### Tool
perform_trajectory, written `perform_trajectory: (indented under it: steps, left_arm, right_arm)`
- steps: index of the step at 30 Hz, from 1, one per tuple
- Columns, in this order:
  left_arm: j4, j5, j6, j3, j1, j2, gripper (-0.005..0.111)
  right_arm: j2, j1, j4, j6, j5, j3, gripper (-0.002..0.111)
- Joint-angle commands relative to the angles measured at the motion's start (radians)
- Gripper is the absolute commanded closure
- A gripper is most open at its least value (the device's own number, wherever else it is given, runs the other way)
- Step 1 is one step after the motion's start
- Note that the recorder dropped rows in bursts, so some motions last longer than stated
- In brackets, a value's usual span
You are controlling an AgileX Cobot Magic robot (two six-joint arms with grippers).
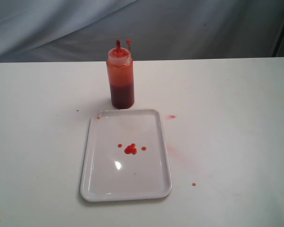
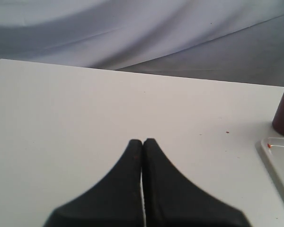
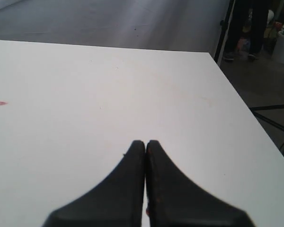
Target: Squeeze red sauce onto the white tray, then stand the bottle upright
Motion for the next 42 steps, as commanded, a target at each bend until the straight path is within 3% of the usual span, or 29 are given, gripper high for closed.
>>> perform_trajectory:
  steps: [1,19,42]
  left_arm:
    - [-0.001,-0.007,-0.006,0.005,0.002,-0.005,0.107]
    - [-0.001,-0.007,-0.006,0.005,0.002,-0.005,0.107]
    - [-0.001,-0.007,-0.006,0.005,0.002,-0.005,0.107]
  right_arm:
    - [-0.003,-0.006,-0.007,-0.008,0.006,0.003,0.108]
    - [-0.078,0.157,-0.011,-0.032,0.071,0.003,0.108]
    - [-0.078,0.113,-0.011,-0.032,0.071,0.003,0.108]
